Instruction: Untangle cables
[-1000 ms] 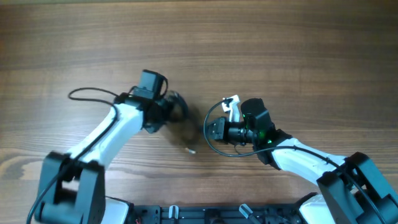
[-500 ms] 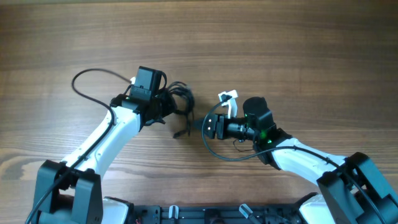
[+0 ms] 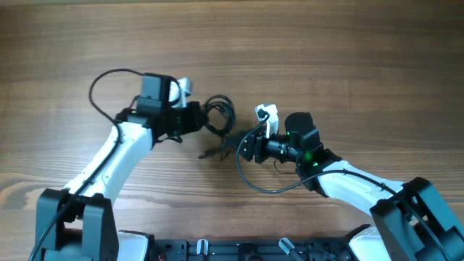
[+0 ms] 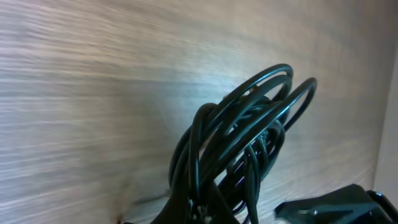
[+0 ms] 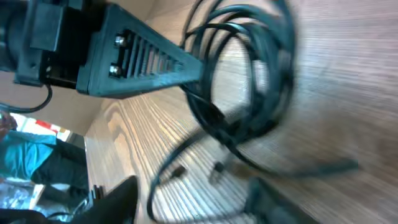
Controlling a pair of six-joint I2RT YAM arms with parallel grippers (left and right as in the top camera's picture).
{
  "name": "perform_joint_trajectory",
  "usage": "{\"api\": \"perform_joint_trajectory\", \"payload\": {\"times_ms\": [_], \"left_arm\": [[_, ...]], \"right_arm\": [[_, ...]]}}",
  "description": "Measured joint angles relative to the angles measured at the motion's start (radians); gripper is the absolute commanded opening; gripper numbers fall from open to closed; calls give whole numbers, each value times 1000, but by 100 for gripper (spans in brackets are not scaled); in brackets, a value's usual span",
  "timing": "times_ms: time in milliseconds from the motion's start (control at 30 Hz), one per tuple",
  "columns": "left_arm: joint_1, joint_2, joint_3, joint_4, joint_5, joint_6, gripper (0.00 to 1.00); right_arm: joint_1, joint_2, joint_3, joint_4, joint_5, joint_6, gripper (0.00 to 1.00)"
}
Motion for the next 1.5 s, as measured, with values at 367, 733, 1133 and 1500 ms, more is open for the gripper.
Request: {"api": "perform_joint_trajectory", "payload": {"times_ms": [367, 733, 1133, 1500], "left_arm": [[134, 0, 0, 0, 322, 192, 4], [134, 0, 0, 0, 470, 238, 4], [133, 0, 0, 1, 597, 239, 4], [120, 0, 0, 0, 459, 115, 96]], "right_arm": [[-105, -1, 0, 33, -29, 65, 60], [-62, -2, 0, 164, -28, 66, 52], [-26, -2, 0, 220, 16, 134, 5], [-25, -2, 0, 189, 65, 257, 5]]}}
